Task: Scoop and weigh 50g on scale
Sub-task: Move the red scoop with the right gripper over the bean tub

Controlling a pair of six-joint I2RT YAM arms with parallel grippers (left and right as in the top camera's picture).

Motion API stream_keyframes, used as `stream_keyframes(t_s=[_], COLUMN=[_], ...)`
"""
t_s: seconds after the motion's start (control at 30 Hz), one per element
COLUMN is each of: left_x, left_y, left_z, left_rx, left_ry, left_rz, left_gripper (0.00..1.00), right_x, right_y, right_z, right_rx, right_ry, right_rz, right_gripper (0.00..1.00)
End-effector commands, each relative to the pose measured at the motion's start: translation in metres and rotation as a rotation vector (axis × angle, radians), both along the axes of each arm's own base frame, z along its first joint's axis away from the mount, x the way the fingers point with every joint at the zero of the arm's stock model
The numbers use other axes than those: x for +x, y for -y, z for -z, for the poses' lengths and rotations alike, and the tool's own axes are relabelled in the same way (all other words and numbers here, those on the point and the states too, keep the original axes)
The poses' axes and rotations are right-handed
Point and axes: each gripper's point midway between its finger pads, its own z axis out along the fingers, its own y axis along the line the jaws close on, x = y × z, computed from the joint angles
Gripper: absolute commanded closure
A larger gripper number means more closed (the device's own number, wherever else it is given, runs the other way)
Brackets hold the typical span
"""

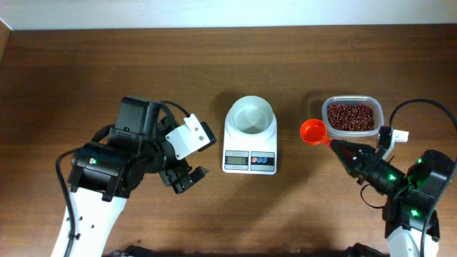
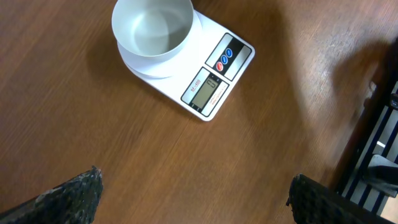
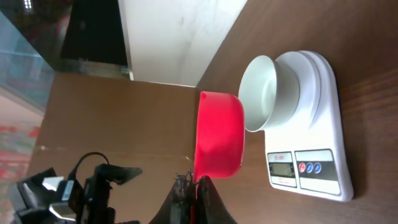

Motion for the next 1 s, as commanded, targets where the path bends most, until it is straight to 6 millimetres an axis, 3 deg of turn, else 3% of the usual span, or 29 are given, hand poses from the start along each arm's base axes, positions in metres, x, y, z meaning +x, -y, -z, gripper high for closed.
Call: stream_keyframes(t_s=[0.0, 0.77, 0.97], left_x=[0.002, 0.002, 0.002], left_y=[-0.001, -0.001, -0.001], left_z=[-0.007, -0.007, -0.007], left_rx=[-0.008, -0.008, -0.008], left_ry=[0.02, 0.02, 0.02], left_rz=[-0.01, -0.01, -0.01], left_gripper=[0.01, 0.01, 0.01], right_x=[0.0, 0.01, 0.021], right_y=[0.0, 0.008, 0.014], right_z=[-0.006, 0.001, -0.02], right_rx=[-0.063, -0.328, -0.41], right_ry=[0.085, 0.295, 0.386], right_rz=[-0.021, -0.013, 0.02], right_gripper=[0.96, 0.96, 0.96])
